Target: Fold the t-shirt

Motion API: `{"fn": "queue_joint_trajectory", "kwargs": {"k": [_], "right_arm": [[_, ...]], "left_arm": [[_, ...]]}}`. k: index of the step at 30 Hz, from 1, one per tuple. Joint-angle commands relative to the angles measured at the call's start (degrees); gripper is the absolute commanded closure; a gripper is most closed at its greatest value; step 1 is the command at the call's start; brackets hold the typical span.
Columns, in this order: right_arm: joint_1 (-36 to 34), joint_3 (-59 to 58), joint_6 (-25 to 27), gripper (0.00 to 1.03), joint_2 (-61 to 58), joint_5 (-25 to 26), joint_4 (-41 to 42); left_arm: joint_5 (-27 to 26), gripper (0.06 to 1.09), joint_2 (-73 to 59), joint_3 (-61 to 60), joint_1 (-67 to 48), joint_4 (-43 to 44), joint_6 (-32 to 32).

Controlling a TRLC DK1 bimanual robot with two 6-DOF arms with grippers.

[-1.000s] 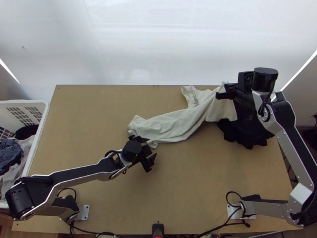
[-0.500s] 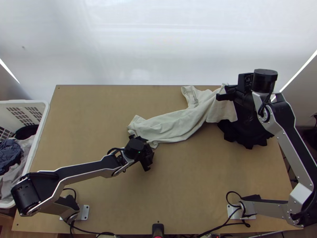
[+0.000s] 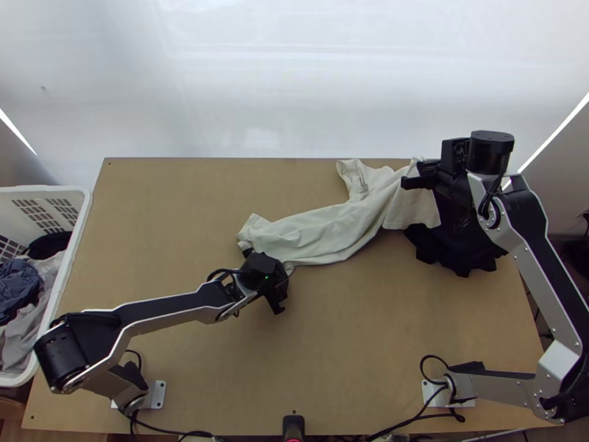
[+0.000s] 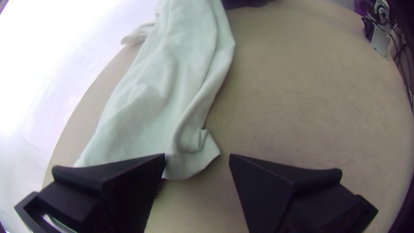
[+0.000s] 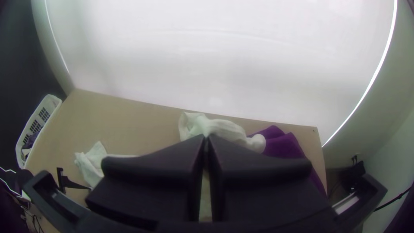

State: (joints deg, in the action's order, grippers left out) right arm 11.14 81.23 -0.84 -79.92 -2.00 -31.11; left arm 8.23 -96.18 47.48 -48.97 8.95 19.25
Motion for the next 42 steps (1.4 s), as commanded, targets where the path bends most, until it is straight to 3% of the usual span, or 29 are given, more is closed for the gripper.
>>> {"fn": "queue_joint_trajectory", "kwargs": {"k": [1,7,9,10,12,13,20,23,32,34,42], "right_arm": [[0.0,-0.3,-0.1,1.00,0.4,0.0,-0.1],[0.0,-0.2,-0.1,1.00,0.5,-0.3,0.0],[0.0,-0.2,-0.1,1.00,0.5,-0.4,0.0],[0.0,-0.1,-0.1,1.00,0.5,-0.5,0.0],[-0.1,-0.1,-0.1,1.00,0.6,-0.5,-0.1],[-0.3,-0.2,-0.1,1.00,0.7,-0.5,0.0],[-4.1,-0.3,-0.1,1.00,1.8,-3.2,-0.3],[-5.7,-0.5,-0.5,1.00,2.3,-4.8,-1.1],[-11.7,0.7,-1.5,1.00,4.7,-9.4,-6.7],[-12.7,2.7,-1.5,1.00,4.8,-9.7,-8.8],[-15.8,15.9,-1.8,1.00,3.6,-9.8,-13.1]], "left_arm": [[0.4,0.35,-3.0,1.8,0.2,0.5,-0.9],[0.4,0.35,-3.6,1.9,0.4,0.6,-0.7],[0.4,0.40,-3.8,1.9,0.8,0.6,-0.4],[0.5,0.53,-3.9,1.8,0.9,0.6,-0.3],[0.8,0.97,-4.3,1.9,1.2,1.6,-0.1],[1.6,1.04,-4.7,2.0,1.6,2.7,-0.2],[2.9,1.05,-5.9,5.2,5.2,1.7,-2.1],[2.9,1.05,-4.2,10.3,8.9,-2.6,-8.7],[0.1,1.05,6.7,36.1,26.9,-29.5,-35.4],[-2.1,1.05,7.8,41.0,31.4,-33.5,-38.6],[-2.1,1.05,14.6,47.9,41.9,-36.5,-42.5]]}}
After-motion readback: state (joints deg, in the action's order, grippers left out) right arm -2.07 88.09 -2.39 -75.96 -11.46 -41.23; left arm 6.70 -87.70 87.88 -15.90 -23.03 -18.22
